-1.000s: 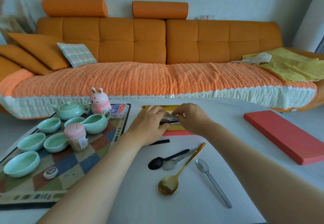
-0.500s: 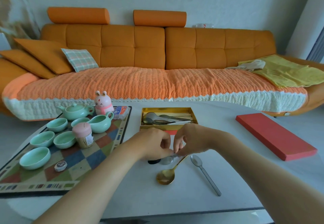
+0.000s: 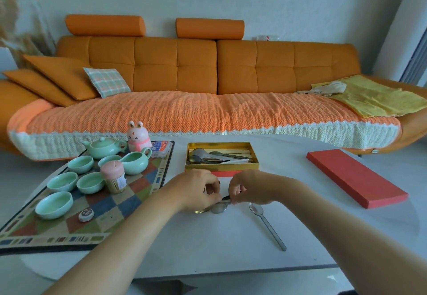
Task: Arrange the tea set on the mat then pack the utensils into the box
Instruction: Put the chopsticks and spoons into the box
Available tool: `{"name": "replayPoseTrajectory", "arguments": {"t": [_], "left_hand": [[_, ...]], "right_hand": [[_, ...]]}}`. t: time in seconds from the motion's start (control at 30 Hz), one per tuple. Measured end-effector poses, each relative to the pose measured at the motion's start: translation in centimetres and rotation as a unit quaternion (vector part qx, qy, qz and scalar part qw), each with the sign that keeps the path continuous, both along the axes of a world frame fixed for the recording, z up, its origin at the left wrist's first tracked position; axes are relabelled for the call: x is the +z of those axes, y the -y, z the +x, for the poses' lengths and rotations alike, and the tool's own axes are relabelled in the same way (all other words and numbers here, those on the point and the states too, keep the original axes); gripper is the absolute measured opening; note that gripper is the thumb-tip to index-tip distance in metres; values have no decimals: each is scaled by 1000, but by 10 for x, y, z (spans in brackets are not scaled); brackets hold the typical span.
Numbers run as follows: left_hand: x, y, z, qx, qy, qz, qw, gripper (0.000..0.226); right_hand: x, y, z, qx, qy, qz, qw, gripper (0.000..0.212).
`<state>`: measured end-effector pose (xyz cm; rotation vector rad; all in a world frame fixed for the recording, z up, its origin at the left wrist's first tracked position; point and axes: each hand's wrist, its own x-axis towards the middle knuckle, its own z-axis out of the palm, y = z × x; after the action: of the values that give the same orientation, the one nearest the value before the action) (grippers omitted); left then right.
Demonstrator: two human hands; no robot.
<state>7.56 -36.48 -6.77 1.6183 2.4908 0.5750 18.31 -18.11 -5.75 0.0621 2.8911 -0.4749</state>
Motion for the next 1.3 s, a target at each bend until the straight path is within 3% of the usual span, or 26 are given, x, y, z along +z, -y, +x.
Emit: {"name": "replayPoseTrajectory", "arguments": {"t": [0.13,0.2,0.47,0.6,0.83,1.0,1.13,1.3], "left_hand": [[9,3,-13,25,17,11,999,11],[14,5,-21,46,19,29,998,20],[8,-1,-71,125,-101,184,970,27],[1,-15,-86,138,-124,158,970,38],[-13,-35,-104,114,-52,94,988,47],[-22,-37,-112,104,-76,18,991,51],[-27,-40,-118,111,-146,-27,983,55],[-27,-43,-115,125,-145,-50,980,60]], "right_hand": [[4,-7,-7,-44,-73,-66,994,6],[5,-10,-11,-67,-115,-95,987,7],[7,-20,-50,-128,-218,-148,956,32],[4,-30,-72,-180,-223,-118,951,39],[-6,-47,-108,-206,-170,-53,962,38],[-14,-53,-121,-209,-137,-41,967,37],[-17,-49,-128,-209,-138,-25,968,37],[-12,-42,-117,-189,-165,-39,967,35]]}}
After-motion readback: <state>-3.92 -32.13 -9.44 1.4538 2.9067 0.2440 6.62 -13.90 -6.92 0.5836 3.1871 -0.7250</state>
